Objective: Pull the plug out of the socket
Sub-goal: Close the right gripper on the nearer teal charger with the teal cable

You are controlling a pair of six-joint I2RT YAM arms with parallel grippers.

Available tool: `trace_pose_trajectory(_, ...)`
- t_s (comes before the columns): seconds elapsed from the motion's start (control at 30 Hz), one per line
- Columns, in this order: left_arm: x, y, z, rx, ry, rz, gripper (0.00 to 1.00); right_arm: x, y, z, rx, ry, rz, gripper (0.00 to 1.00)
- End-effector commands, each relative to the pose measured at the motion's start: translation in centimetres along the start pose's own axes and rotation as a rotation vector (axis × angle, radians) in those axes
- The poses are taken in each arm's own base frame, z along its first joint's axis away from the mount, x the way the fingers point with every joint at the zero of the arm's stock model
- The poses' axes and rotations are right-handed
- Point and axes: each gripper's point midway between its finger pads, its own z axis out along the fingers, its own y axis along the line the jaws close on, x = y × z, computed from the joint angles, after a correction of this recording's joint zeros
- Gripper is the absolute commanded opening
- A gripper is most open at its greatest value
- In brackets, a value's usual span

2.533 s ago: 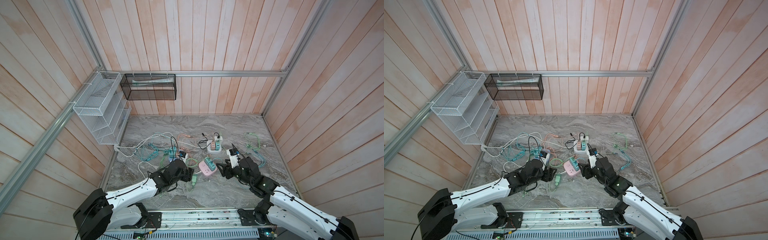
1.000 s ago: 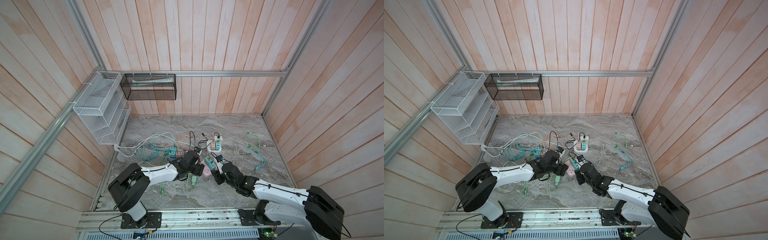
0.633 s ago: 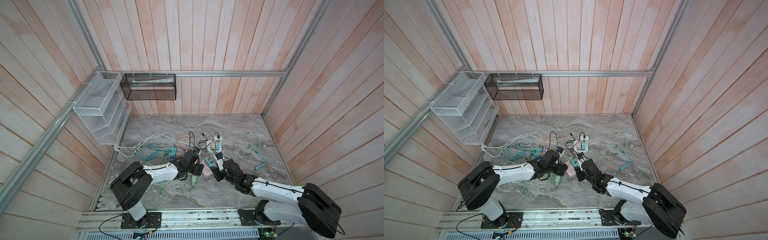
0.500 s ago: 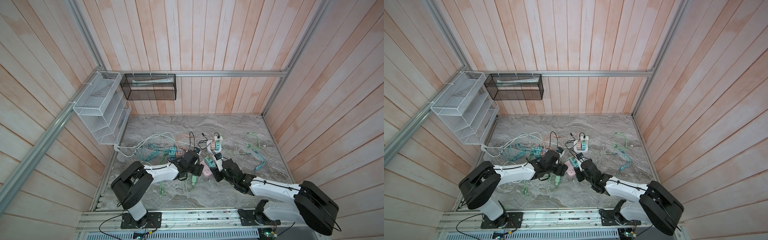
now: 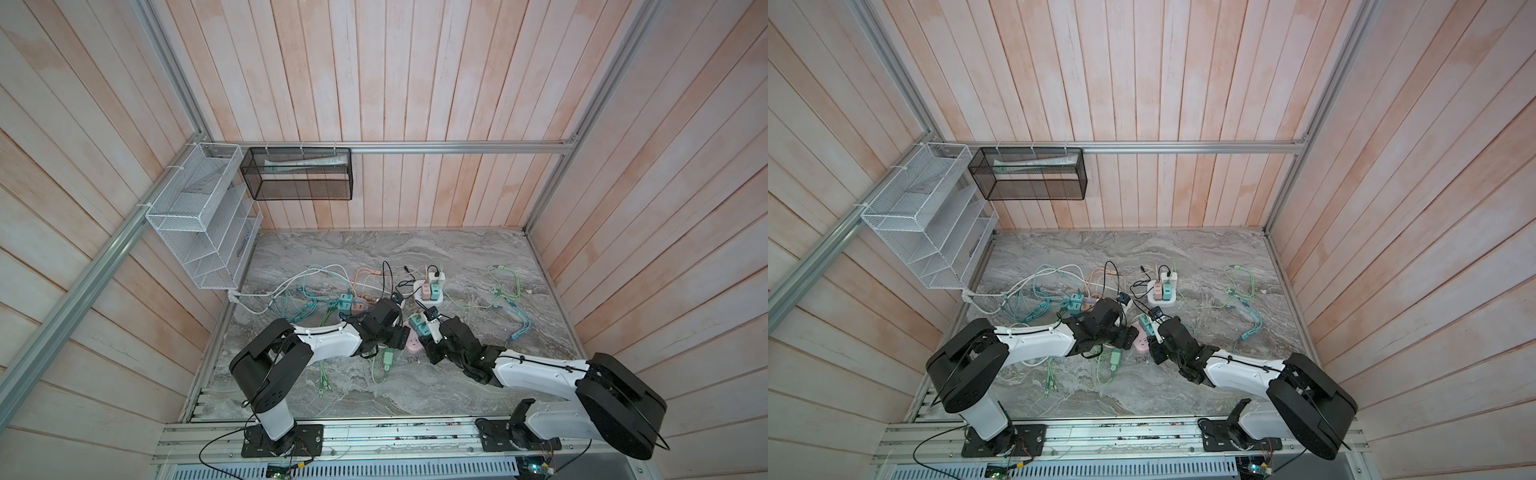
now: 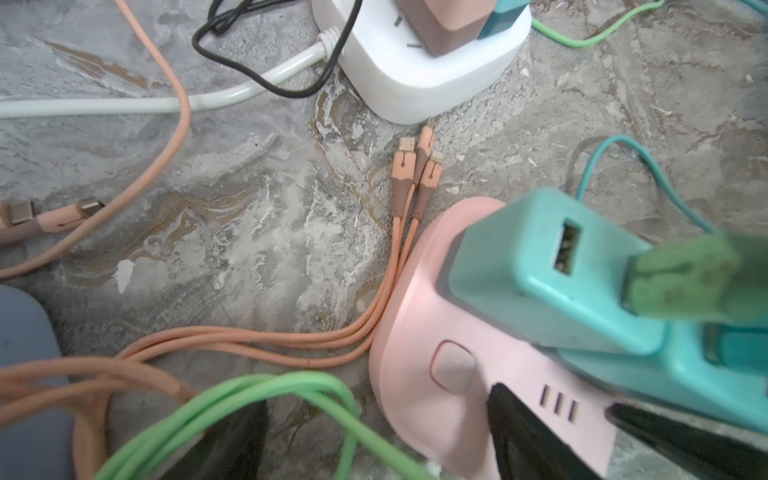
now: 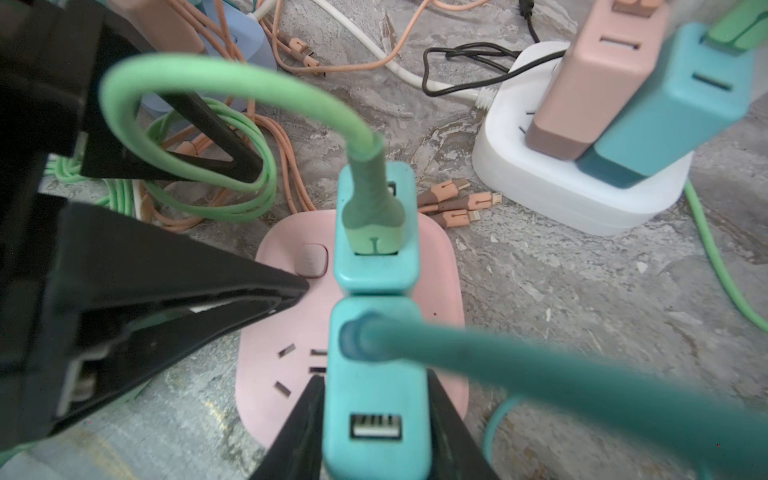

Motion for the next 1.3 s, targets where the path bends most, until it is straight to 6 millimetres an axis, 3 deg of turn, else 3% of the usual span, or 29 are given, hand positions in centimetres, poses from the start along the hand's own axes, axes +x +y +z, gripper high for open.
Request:
trace_pose_trajectory(0.0,1.0,0.5,0.6,-0.016,0.047,0.002,0.83,-0.8,0.0,0.2,0.002,-0.013,-0.001,0.31)
trace_pose_trajectory(0.27,1.7,0.7,0.9,-0.026,0.070,-0.007,0.81,-0.8,0.2,0.3,-0.011,-0.020,0.012,0.25)
trace_pose_trajectory(0.43,1.8,0.8,1.1,-0.035,0.082,-0.010,0.81,-1.1,0.3,0.2,-0.014,-0.020,0.004,0.16)
trace_pose_trajectory(0.8,2.5,0.9,1.4,-0.070,0.120,0.007,0.80,-3.4,-0.2,-0.9,0.023,-0.067,0.020,0.01)
trace_pose_trajectory(1.1,3.2,1.0,1.9,-0.109,0.154,0.025,0.79,-4.3,-0.2,-1.7,0.027,-0.096,0.060,0.00)
trace_pose_trajectory(1.27,3.2,1.0,2.1,-0.122,0.162,0.022,0.79,-2.7,-0.8,-1.2,0.097,-0.060,0.056,0.00)
